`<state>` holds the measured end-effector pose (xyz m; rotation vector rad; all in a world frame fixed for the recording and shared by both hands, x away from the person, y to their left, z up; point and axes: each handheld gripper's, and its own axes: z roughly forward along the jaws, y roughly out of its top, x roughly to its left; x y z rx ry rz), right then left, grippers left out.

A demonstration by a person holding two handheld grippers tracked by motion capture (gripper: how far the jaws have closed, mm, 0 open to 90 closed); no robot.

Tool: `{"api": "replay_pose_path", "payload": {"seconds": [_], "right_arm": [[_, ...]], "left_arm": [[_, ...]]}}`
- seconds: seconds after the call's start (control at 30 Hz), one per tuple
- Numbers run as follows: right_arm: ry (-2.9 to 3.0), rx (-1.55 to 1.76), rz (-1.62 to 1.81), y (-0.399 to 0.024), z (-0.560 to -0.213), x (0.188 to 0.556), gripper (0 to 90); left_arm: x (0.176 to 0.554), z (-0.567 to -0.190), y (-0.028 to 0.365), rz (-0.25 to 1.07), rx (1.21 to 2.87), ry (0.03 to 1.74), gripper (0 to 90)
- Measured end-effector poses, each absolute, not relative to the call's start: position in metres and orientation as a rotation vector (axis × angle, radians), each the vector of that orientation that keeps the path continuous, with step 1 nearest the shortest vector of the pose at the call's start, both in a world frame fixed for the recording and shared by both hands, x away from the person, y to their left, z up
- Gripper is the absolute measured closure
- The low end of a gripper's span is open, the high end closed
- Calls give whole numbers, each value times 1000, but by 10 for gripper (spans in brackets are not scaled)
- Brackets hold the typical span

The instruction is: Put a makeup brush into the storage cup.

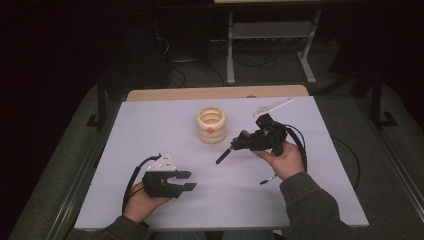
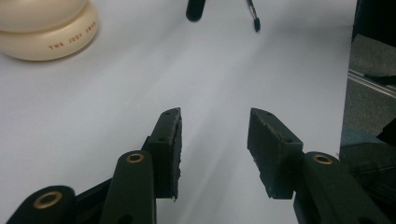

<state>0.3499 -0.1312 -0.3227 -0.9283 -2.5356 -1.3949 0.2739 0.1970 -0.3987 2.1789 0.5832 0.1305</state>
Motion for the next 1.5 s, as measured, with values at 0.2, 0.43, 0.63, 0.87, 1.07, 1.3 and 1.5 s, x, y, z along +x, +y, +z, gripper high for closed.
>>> {"api": "replay_pose_path", "payload": {"seconds": [0.2, 0.43, 0.63, 0.87, 1.07, 1.3, 1.5], "right_arm": [[-2563, -944, -1387, -129, -309, 360, 761], [-2584, -950, -1397, -123, -294, 372, 761], [-2605, -942, -1394, -115, -281, 381, 761], [-2607, -941, -1408, -106, -271, 390, 761], [-2617, -948, -1416, -99, -263, 401, 761], [-2643, -965, -1419, -85, -254, 417, 761], [-2649, -1034, -1395, -78, -252, 434, 761]], "left_arm": [[276, -401, 200, 140, 2185, 596, 526], [277, -400, 202, 138, 2174, 611, 515], [278, -400, 204, 143, 2180, 605, 509], [279, -400, 206, 148, 2166, 620, 493], [280, -400, 206, 149, 2161, 627, 489], [279, -401, 205, 147, 2164, 628, 484], [279, -400, 206, 150, 2163, 619, 483]]}}
